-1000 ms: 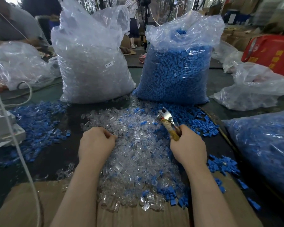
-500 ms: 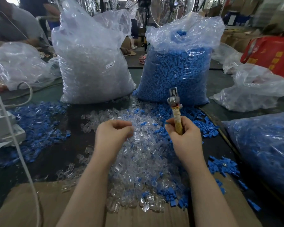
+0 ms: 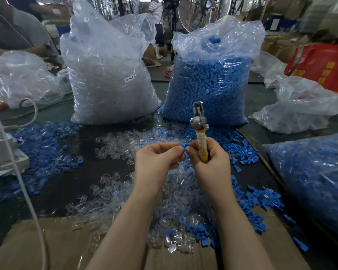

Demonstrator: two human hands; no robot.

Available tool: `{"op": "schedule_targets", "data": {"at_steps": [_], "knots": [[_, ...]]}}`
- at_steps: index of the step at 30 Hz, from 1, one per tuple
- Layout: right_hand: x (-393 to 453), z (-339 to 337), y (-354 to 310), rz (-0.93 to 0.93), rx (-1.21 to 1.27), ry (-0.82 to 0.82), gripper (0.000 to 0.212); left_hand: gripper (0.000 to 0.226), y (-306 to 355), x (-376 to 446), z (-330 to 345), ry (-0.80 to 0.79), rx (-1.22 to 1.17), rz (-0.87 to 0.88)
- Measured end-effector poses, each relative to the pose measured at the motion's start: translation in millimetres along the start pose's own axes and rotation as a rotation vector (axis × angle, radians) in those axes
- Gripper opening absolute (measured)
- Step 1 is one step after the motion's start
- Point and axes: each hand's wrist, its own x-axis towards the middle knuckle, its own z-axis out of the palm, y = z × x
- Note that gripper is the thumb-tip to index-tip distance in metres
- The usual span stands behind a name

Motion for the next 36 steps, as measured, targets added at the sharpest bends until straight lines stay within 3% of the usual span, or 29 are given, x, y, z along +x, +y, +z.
{"op": "schedule_targets", "data": {"at_steps": [10, 20, 26, 33, 36], "knots": [[-1, 4, 4, -0.027, -0.023, 0.076, 0.014, 0.010, 2, -5, 7, 0.039, 0.131, 0.180], [1, 0, 3, 0.006, -0.087, -0.006, 0.005, 0.020, -7, -3, 7, 0.104, 0.275, 0.301], [0, -6, -4, 0.057, -0.007, -0.121, 0.015, 0.015, -9, -1, 3, 0.130, 0.243, 0.287], [5, -28, 3, 0.159, -0.153, -0.358, 0.009, 0.004, -5, 6, -8, 0.106, 0.136, 0.273], [5, -28, 4, 0.150, -0.259, -0.441, 0.032, 0.005, -3, 8, -12, 0.112, 0.125, 0.303]]}}
